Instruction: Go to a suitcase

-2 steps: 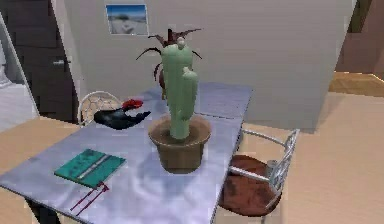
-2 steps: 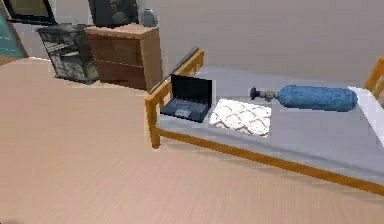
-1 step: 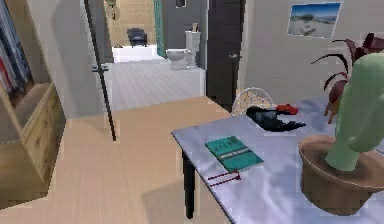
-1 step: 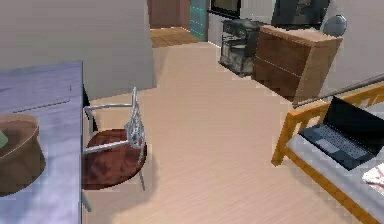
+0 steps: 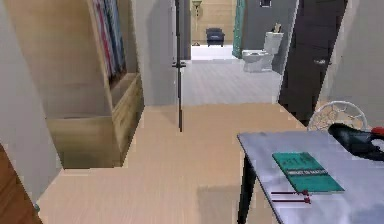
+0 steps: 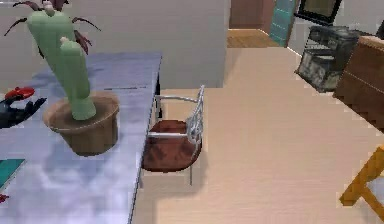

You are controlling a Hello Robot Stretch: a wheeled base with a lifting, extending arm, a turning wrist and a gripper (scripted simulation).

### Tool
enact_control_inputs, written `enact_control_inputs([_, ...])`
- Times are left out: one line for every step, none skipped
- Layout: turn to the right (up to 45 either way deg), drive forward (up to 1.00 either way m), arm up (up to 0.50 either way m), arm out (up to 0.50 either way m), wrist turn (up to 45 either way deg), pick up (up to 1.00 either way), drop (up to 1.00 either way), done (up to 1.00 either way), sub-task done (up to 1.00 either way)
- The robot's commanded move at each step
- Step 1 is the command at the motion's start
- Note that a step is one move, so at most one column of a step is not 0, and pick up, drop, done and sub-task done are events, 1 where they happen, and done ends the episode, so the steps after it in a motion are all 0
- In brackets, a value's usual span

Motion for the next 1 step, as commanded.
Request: enact_control_inputs([0.0,1.0,0.0,0.0,0.0,0.0,0.0,0.0,0.0])
